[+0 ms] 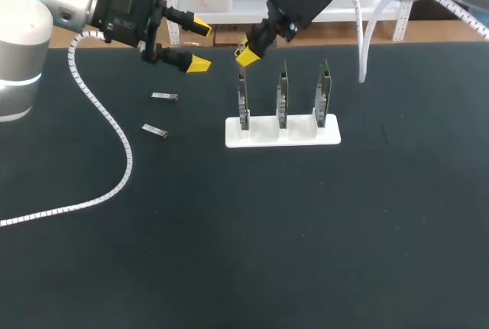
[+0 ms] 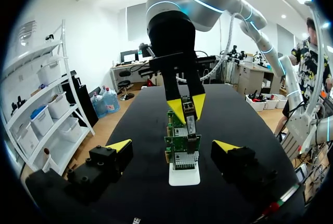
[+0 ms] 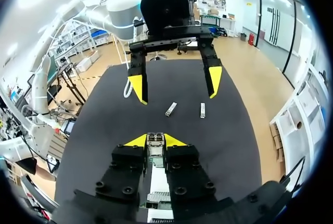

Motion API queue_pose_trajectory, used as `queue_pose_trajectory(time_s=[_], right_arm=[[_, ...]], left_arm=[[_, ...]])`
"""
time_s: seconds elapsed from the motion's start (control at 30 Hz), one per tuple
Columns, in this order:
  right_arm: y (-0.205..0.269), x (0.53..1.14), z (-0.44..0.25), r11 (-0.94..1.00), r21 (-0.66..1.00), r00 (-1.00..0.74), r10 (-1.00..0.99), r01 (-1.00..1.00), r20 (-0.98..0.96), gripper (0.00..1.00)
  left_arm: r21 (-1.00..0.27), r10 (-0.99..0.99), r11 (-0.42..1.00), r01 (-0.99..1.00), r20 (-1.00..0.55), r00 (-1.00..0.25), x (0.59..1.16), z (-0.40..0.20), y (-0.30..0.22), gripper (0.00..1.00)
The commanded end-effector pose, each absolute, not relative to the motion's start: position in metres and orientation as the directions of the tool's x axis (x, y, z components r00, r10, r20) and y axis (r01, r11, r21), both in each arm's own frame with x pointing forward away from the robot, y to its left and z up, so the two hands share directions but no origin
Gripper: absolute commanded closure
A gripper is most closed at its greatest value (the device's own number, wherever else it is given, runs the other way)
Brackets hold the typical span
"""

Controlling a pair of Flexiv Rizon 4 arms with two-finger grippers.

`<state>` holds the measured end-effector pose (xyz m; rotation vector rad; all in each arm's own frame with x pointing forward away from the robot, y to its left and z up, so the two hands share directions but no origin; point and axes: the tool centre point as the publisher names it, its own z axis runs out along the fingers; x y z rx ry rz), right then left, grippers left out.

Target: Pick up the optical module with the left hand, and insert it into the network port with the right hand.

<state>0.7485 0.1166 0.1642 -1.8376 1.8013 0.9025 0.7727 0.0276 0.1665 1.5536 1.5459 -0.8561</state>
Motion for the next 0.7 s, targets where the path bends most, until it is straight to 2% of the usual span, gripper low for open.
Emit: queue_pose_trajectory(time_s=[0.03,0.7], right_arm=[[0.117,0.744,0.166,-0.072,0.146,-0.050,-0.723,-0.987,-0.689,1.00],[0.115,0.745,0.156,-0.066,0.176,-0.076,-0.717,-0.982,-0.693,1.00]], left_arm=[[0.059,0.485,0.030,0.998,-0.874,0.037,0.773,0.167,0.027,0.00],[0.059,0.485,0.030,0.998,-0.874,0.037,0.773,0.167,0.027,0.00]])
